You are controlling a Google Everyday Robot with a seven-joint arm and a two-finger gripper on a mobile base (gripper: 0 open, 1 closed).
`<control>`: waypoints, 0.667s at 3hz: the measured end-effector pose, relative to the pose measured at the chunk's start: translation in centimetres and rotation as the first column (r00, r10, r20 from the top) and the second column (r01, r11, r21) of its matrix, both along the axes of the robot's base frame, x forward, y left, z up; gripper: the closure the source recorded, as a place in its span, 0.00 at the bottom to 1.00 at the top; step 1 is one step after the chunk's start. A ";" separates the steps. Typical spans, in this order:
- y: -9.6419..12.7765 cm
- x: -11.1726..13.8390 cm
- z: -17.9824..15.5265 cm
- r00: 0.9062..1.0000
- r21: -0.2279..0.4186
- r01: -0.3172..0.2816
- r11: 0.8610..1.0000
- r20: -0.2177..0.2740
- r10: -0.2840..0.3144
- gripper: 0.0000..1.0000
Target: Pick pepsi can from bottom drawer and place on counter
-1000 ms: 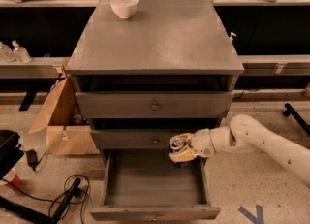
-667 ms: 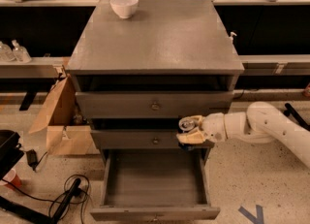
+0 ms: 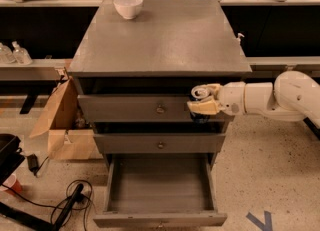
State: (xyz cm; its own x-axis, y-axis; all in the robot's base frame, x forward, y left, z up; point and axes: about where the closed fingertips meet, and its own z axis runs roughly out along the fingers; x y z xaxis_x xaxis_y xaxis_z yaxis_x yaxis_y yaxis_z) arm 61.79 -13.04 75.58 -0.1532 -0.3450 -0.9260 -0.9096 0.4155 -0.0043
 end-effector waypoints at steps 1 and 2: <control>0.1 0.0 0.4 1.000 -0.003 0.001 1.000 0.005 -0.001 1.00; 0.1 0.0 3.5 1.000 0.020 0.027 0.999 0.014 -0.028 1.00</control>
Offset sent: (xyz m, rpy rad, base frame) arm -0.0001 -0.0045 0.0826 0.0513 -0.0303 -0.0751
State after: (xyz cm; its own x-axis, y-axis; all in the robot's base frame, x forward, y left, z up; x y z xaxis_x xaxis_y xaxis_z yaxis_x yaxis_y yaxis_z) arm 61.80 -12.96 79.11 -0.1490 -0.3224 -0.9348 -0.8978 0.4403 -0.0088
